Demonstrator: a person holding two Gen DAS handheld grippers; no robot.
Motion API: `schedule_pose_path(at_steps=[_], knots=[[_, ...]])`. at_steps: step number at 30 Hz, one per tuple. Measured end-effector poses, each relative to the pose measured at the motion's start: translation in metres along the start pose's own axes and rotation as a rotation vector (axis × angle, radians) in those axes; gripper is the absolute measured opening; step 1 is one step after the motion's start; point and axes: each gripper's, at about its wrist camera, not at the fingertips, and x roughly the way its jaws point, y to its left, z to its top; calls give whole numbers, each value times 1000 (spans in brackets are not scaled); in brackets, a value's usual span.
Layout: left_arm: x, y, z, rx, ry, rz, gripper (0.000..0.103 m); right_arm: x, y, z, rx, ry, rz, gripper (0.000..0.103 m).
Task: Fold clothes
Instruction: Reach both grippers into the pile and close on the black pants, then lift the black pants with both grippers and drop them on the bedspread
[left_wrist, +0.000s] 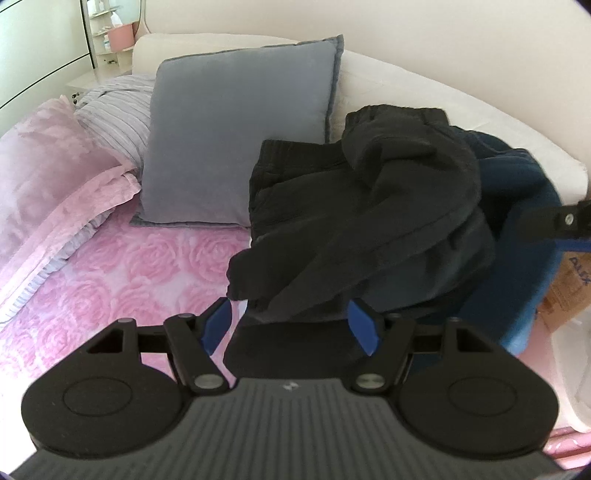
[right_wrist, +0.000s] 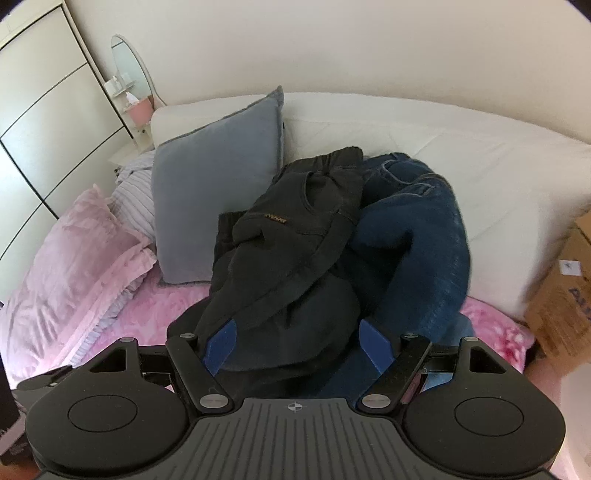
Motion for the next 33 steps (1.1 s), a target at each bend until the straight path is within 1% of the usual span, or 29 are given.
schedule_pose_path(at_steps=[5, 9, 12, 14, 16, 17, 21, 22, 23, 24, 25, 26, 27, 28, 29, 31, 33], knots=[[32, 9, 0, 3, 15, -20, 67, 29, -4, 7, 26, 20, 19, 77], [52, 14, -2, 11, 22, -43, 67, 48, -9, 10, 72, 23, 29, 77], [65, 18, -4, 12, 23, -57, 73, 60, -15, 14, 109, 13, 34, 78], [74, 21, -5, 13, 24, -66, 82, 70, -19, 16, 125, 17, 19, 78], [83, 23, -8, 13, 18, -72, 89, 78, -21, 15, 126, 26, 2, 78], [88, 25, -9, 11, 16, -74, 90, 80, -21, 14, 121, 24, -5, 78], [99, 27, -13, 6, -24, -117, 89, 85, -23, 10, 110, 15, -4, 78], [99, 26, -13, 12, -38, -127, 85, 85, -24, 10, 107, 15, -2, 74], [98, 27, -13, 19, -52, -140, 75, 84, -24, 9, 99, 12, 3, 63], [96, 27, -13, 26, -66, -153, 66, 82, -22, 9, 92, 9, 11, 47], [94, 28, -13, 33, -81, -166, 42, 81, -21, 9, 84, 7, 19, 42], [91, 29, -12, 34, -90, -185, 28, 79, -19, 8, 77, 4, 27, 37], [86, 31, -12, 31, -99, -197, 26, 75, -17, 7, 70, -5, 34, 31], [81, 31, -12, 35, -115, -197, 18, 71, -14, 6, 64, -17, 39, 26], [74, 32, -12, 34, -129, -193, 15, 65, -11, 5, 61, -31, 55, 25], [57, 36, -11, 12, -158, -181, 12, 54, -4, 4, 53, -58, 88, 19], [36, 45, -10, -32, -196, -171, 11, 38, 4, 6, 45, -87, 137, 17]])
